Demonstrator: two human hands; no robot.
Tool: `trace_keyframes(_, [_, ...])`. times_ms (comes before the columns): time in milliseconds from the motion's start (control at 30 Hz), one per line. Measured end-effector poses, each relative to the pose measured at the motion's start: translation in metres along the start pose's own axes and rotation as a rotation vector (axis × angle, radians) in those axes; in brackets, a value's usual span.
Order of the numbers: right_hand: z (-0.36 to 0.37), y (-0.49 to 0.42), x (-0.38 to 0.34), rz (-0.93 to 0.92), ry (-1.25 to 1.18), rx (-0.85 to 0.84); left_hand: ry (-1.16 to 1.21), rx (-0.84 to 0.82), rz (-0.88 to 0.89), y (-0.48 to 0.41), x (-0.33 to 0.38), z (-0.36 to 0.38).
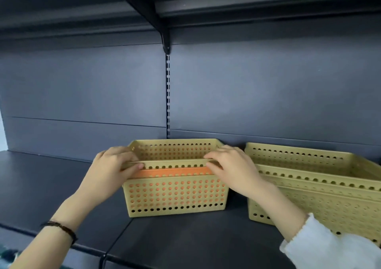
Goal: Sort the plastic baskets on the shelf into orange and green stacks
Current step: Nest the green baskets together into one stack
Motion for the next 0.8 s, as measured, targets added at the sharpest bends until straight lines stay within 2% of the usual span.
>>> trace_keyframes(133, [0.009, 0.005, 0.003, 0.127, -0.153, 0.065, 0.281, -0.037, -0.095, 0.0, -0.035, 0.007])
trace_keyframes(267, [0.03, 0.02, 0.018, 0.431, -0.403, 0.07, 0.553, 0.022, -0.231, 0.006, -0.067, 0.011])
trace_keyframes(367, [0.039, 0.025, 0.018, 0.569, -0.592, 0.078, 0.674, -0.027, -0.346, 0.011, -0.077, 0.023])
trace_keyframes(500, [0.039, 0.031, 0.025, 0.735, -0.712, 0.14, 0.682, -0.046, -0.285, 0.006, -0.072, 0.021])
trace_keyframes(600, [0.044, 0.032, 0.028, 0.805, -0.754, 0.123, 0.583, -0.078, -0.24, 0.002, -0.07, 0.021])
trace_keyframes(700, [0.044, 0.03, 0.027, 0.816, -0.777, 0.133, 0.587, -0.117, -0.191, -0.002, -0.062, 0.017])
trace_keyframes(800, [0.026, 0.019, 0.022, 0.763, -0.765, 0.231, 0.635, -0.04, -0.15, -0.013, -0.059, 0.003])
Point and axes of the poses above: each hand's wrist, its own y-axis away from the middle knuckle, its own z-axis out of the palm, x = y × z, the point moved 10 cm from there along -y, towards the middle knuckle, and after that the axes turned 6 degrees about x, right-handed, at the moved point
